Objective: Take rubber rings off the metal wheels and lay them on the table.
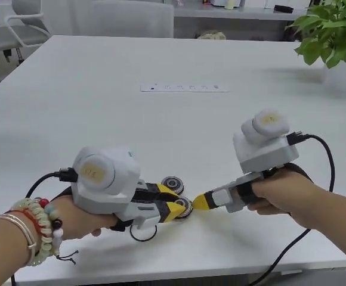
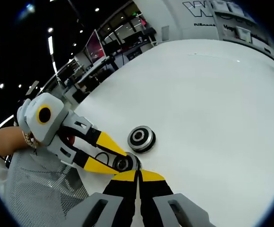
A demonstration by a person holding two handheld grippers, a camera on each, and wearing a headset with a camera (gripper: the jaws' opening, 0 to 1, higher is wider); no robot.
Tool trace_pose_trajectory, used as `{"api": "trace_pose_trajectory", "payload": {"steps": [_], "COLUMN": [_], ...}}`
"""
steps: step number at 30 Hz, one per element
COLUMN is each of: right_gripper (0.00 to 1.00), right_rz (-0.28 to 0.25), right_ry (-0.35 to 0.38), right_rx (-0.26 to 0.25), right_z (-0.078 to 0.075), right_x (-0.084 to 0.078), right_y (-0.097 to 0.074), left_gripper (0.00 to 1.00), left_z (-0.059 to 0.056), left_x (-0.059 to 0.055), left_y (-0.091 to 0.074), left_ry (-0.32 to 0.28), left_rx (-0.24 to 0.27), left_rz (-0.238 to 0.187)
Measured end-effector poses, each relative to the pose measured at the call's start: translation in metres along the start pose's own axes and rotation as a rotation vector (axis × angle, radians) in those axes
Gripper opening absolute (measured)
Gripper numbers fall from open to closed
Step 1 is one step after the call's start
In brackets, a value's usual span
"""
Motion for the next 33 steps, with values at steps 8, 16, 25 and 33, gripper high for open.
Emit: {"api": "trace_pose_trajectory", "payload": {"steps": [8, 16, 25, 33], "right_gripper": [0.00, 0.00, 0.00, 0.00], "right_rz": [0.042, 0.049, 0.045, -0.008], "right_ry": [-0.090, -0.101, -0.100, -0.096], "right_rx": [-0.019, -0.005, 0.011, 0.082], "right_z": [0.013, 0.013, 0.012, 0.020], "right_x": [-0.001, 0.002, 0.004, 0.012], "right_y": [0.000, 0.000, 0.001, 0.002], "left_gripper": [0.08, 0.08, 0.08, 0.08], "left_z": [0.000, 0.000, 0.000, 0.000], "left_x": [0.000, 0.000, 0.000, 0.000], "left_y": [0.000, 0.000, 0.000, 0.001], "left_ry": [0.007, 0.007, 0.015, 0.014], "left_rx": [-0.002, -0.006, -0.009, -0.007], "left_rz": [0.003, 0.001, -0.001, -0.003]}}
Point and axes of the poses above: the centre of the closed fingertips' face, and the gripper's own axes: y roughly forward along the fingers, z roughly to its left, x roughly out of its top, the point moved 7 cm from there along -y, roughly backward along the fingers, and after that the axes turned 13 degrees about -y, right-handed, at the moved point
